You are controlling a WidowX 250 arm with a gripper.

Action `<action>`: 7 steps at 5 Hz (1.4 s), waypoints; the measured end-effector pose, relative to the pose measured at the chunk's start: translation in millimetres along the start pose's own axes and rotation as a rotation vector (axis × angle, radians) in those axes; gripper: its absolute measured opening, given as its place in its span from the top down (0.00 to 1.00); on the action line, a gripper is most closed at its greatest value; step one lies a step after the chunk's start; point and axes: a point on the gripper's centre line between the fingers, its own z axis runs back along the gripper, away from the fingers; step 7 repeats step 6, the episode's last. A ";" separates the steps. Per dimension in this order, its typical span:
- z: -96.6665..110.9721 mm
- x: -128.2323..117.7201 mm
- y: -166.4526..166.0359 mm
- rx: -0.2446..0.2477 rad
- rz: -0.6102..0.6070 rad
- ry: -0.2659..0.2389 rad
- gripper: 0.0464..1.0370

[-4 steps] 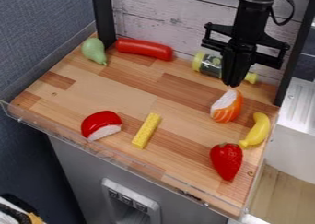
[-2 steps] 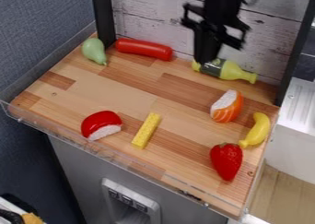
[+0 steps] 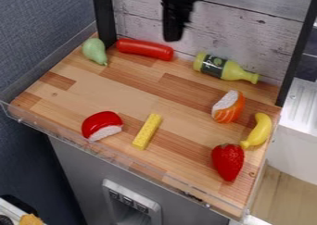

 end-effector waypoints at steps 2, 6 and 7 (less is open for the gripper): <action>0.4 -60.0 58.8 -0.007 -0.091 -0.015 0.96; -29.9 -103.3 76.6 -0.008 0.330 -0.037 0.04; -29.9 -103.3 76.6 -0.008 0.330 -0.037 0.04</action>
